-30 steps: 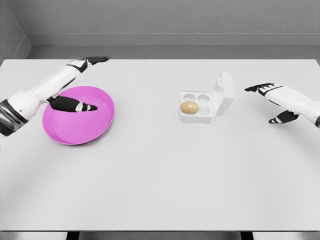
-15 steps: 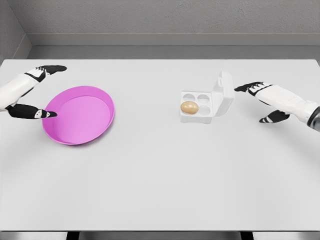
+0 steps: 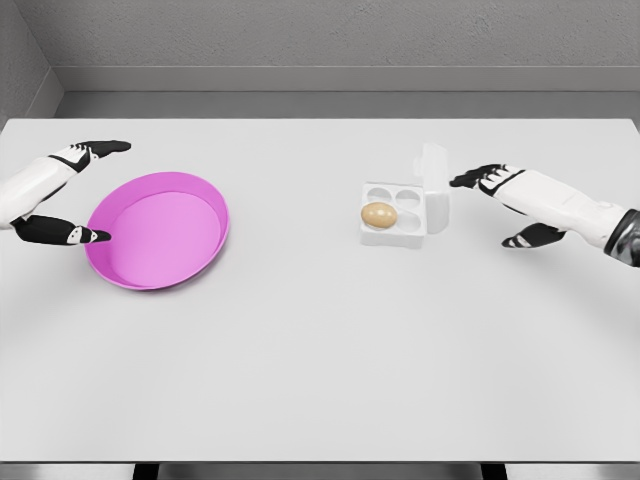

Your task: Pack egg into the box and close the box lid

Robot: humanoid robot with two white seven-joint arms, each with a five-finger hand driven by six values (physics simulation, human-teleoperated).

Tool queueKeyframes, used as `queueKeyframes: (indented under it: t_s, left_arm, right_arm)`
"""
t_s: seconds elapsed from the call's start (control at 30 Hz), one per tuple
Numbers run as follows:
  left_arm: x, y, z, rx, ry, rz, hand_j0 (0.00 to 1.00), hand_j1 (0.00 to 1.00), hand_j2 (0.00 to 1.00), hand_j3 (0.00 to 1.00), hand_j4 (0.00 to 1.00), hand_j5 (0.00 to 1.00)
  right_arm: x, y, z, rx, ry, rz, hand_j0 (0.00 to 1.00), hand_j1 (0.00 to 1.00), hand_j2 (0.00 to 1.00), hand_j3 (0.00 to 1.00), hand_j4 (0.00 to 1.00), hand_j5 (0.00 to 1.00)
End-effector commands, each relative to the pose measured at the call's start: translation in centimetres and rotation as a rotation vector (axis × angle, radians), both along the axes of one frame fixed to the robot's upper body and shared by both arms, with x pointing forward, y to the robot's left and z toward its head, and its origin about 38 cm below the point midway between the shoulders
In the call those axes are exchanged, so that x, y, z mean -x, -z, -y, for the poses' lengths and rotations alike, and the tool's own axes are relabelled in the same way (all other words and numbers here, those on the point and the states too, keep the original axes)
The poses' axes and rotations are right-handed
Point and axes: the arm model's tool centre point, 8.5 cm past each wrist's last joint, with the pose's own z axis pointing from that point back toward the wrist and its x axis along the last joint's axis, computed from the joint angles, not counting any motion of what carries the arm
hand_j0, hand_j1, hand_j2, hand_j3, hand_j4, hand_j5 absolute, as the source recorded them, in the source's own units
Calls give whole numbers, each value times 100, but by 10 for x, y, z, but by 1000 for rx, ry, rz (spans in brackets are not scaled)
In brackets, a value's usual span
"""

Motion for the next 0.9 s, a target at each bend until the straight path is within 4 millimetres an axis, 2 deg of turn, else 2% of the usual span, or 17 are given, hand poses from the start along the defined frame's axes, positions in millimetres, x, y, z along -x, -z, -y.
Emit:
queueKeyframes:
  t_s: [0.0,0.37,0.63,0.7,0.8,0.87]
  left_arm:
    - [0,1,-2,1,-6,-4,100,100,100,100,100,100]
    - [-1,1,-3,-1,-11,-4,100,100,100,100,100,100]
    - [-1,2,-3,-2,-11,-8,100,100,100,100,100,100]
    - [-1,2,-3,-2,-11,-8,100,100,100,100,100,100]
    - [0,2,-3,-1,-10,-7,100,100,100,100,100,100]
    - [0,3,-2,-12,-9,-9,100,100,100,100,100,100]
  right_arm:
    - [1,-5,-6,-12,-20,10,100,100,100,100,100,100]
    - [7,-15,-25,-27,-98,41,100,100,100,100,100,100]
    - [10,-15,-40,-45,-133,47,100,100,100,100,100,100]
    - [9,-20,-38,-48,-129,58,100,100,100,100,100,100]
    - [6,-38,-17,-33,-85,101,100,100,100,100,100,100]
    - [5,-43,-11,-31,-69,111,100,100,100,100,100,100]
